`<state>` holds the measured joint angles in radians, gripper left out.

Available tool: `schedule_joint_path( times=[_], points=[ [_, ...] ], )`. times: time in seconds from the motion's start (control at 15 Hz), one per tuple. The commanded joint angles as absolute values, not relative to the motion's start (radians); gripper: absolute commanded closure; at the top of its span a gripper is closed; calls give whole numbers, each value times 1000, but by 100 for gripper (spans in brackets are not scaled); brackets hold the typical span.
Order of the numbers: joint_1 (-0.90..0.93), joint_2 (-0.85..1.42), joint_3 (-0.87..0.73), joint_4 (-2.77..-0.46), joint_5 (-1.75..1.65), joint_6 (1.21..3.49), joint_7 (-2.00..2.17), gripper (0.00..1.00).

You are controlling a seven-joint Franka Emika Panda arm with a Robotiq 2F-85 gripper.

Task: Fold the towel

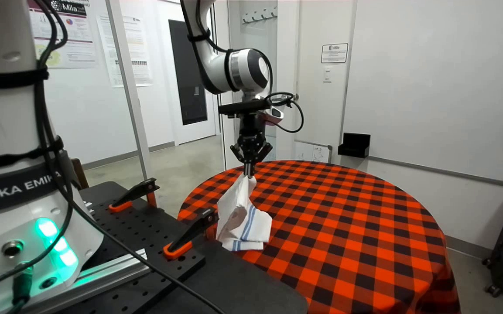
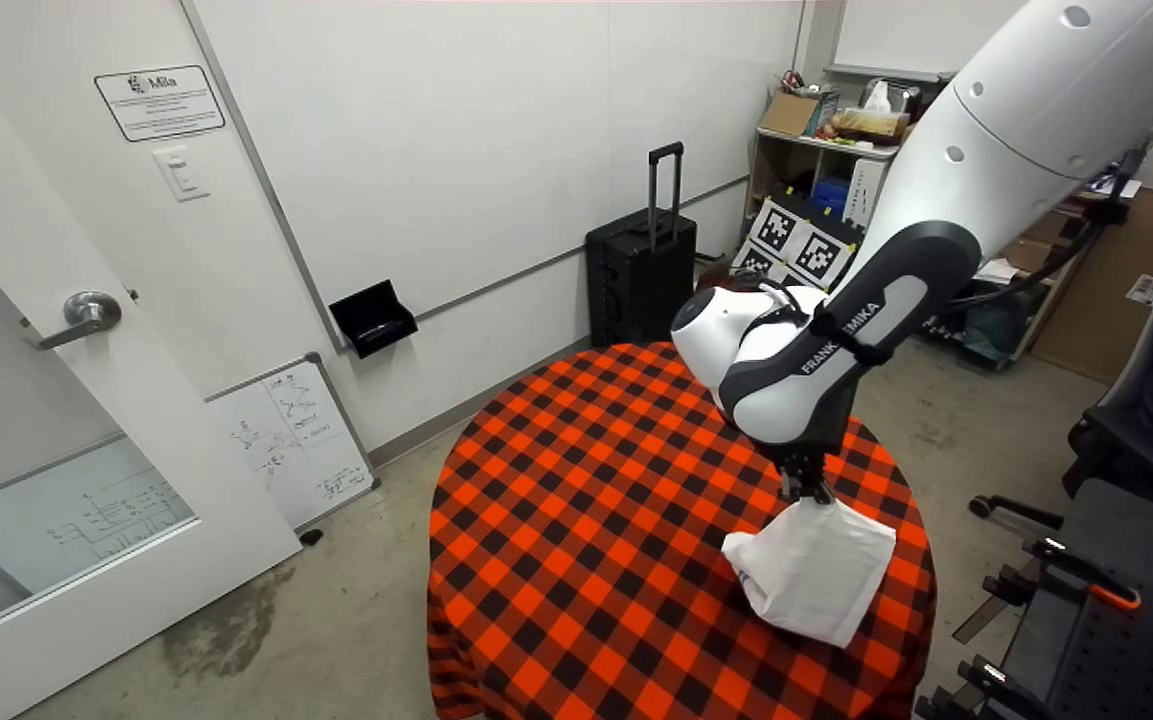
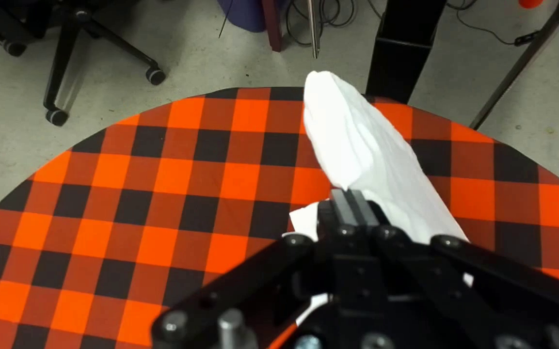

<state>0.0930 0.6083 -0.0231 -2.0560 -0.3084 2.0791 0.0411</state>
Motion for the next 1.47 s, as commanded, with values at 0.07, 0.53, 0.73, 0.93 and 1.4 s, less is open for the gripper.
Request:
schedule_joint_path(
  times=[0.07, 0.53, 0.73, 0.93, 1.4],
  points=[
    [73, 612, -15, -2064, -310, 2092, -2, 100],
    [114, 684, 23, -2050, -376, 2093, -93, 100],
    [161, 737, 12, -2028, -479, 2097, -108, 100],
    [210, 793, -16, -1990, -592, 2127, -56, 100],
    [225, 914, -61, -1808, -665, 2197, 52, 100]
  ],
)
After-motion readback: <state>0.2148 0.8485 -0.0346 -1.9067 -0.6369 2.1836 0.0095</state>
